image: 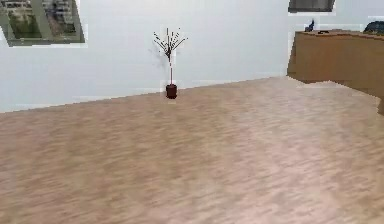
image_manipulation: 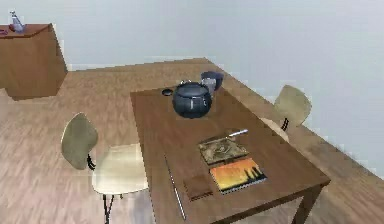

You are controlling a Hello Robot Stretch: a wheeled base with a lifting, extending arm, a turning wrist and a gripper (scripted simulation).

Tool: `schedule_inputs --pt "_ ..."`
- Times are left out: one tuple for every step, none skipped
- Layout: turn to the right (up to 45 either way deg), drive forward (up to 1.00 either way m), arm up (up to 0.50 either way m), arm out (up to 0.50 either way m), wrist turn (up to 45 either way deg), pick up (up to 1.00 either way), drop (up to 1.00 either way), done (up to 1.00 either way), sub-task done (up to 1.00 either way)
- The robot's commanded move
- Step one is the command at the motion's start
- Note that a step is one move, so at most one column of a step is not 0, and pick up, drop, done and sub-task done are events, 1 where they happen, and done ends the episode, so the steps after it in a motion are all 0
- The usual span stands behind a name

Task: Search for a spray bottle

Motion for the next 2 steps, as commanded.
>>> schedule_inputs --pt "-45.0 0.0 0.0 0.0 0.0 0.0 0.0 0.0 0.0" --pt "-9.0 0.0 0.0 0.0 0.0 0.0 0.0 0.0 0.0"
